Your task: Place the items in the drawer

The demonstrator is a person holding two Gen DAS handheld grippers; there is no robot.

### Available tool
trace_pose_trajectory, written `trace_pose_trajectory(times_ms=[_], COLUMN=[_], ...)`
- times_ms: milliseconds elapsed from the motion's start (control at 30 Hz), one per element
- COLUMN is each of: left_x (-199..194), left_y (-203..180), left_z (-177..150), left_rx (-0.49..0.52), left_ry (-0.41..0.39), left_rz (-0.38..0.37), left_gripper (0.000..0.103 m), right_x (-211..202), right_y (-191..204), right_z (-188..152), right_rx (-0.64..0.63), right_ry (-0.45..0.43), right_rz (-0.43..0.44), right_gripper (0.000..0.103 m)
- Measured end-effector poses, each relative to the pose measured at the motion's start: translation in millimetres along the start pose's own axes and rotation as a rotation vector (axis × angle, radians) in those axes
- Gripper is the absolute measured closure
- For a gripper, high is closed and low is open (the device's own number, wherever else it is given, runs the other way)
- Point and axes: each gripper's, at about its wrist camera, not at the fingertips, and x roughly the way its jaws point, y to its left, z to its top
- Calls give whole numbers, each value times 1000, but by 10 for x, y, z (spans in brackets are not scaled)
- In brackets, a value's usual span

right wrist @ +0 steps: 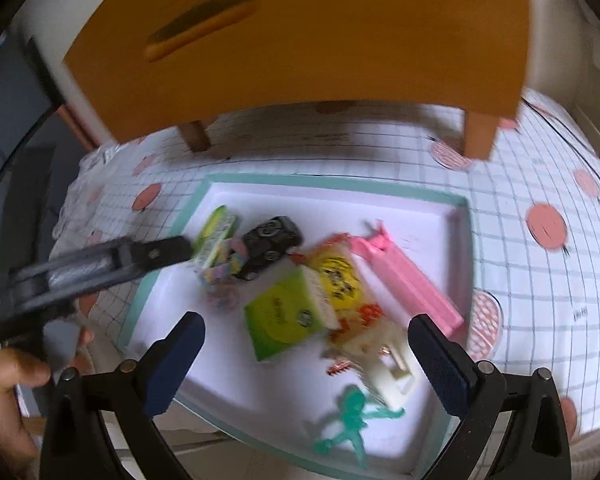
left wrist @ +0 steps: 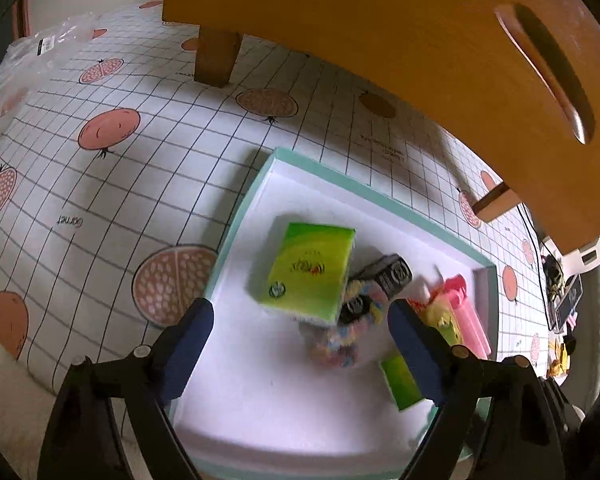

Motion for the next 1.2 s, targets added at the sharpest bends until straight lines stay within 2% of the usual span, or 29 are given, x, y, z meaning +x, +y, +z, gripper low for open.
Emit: trace_pose_trajectory(times_ms=[67, 200, 267, 467, 633, 767, 867, 1067, 1200], left_x=[36, 180, 253, 367, 375, 376, 374, 376, 399], left_y=[-12, -7, 5, 44, 50, 22, 28, 54, 49], left_z=[29, 58, 65, 73, 79, 72, 68, 53, 58], left_rx=[9, 20, 12, -18, -22, 2, 14, 16, 21], left_ry=[6, 37, 56, 80, 69, 66, 65, 60, 57], left_rz=[-9, -15, -22, -46, -59, -50, -35, -34, -32], left_gripper=[24, 27, 33, 34, 34, 35, 47, 50, 50], right_x=[75, 224, 301, 481, 551, 572, 565, 516, 497], right_y=[103, 235, 261, 309, 333, 364, 364, 294, 220], right_z=[10, -5, -26, -77, -95, -105, -111, -99, -96], right_rx=[-42, -103, -122, -175, -191, -220, -237, -216, -193], right_ry=[17, 50, 71, 111, 115, 105, 96, 78, 73], right_rz=[-1, -14, -29, -72, -116, -160, -183, -198, -180], right_gripper=[0, 0, 0, 4, 7, 14, 20, 35, 36])
